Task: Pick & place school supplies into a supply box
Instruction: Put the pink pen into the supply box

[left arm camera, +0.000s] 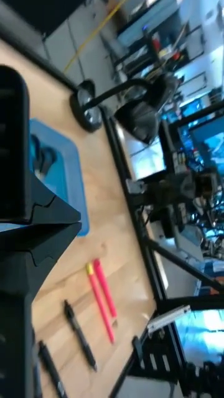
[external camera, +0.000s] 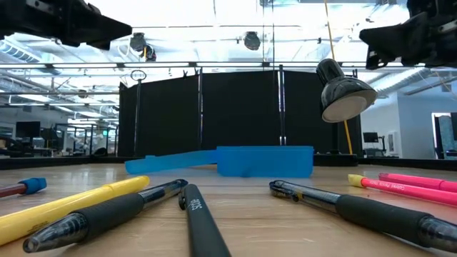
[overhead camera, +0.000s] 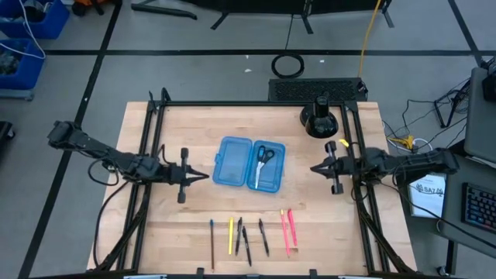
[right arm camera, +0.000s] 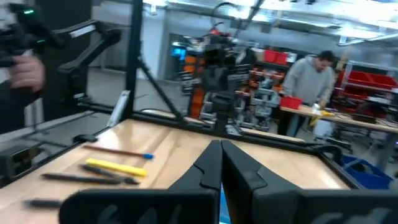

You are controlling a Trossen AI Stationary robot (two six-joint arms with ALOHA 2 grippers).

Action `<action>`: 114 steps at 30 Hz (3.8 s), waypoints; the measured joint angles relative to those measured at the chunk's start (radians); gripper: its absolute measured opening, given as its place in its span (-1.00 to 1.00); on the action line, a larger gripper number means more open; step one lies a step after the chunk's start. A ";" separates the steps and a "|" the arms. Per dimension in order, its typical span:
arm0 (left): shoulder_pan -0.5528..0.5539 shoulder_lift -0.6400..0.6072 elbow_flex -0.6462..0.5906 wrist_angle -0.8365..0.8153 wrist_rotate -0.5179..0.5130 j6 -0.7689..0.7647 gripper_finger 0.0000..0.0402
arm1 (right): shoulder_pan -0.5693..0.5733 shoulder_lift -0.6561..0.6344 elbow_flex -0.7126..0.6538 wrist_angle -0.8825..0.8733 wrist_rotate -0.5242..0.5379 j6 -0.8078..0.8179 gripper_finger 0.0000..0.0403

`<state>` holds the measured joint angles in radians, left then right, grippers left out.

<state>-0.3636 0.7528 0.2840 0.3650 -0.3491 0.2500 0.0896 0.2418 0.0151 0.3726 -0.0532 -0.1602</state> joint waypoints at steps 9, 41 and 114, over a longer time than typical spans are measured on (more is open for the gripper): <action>-0.004 0.006 0.000 -0.007 -0.076 0.010 -0.99 | 0.137 0.146 0.054 0.017 0.106 -0.130 -1.00; 0.096 0.005 0.047 -0.099 -0.102 0.101 -0.95 | 0.327 0.963 0.477 0.052 0.846 -0.141 -1.00; 0.096 0.004 0.047 -0.121 -0.105 0.193 -0.81 | 0.338 1.469 0.787 -0.817 0.054 1.429 -0.56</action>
<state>-0.2676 0.7572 0.3309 0.2436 -0.4545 0.4429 0.4273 1.7105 0.8025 -0.4441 0.0007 1.2690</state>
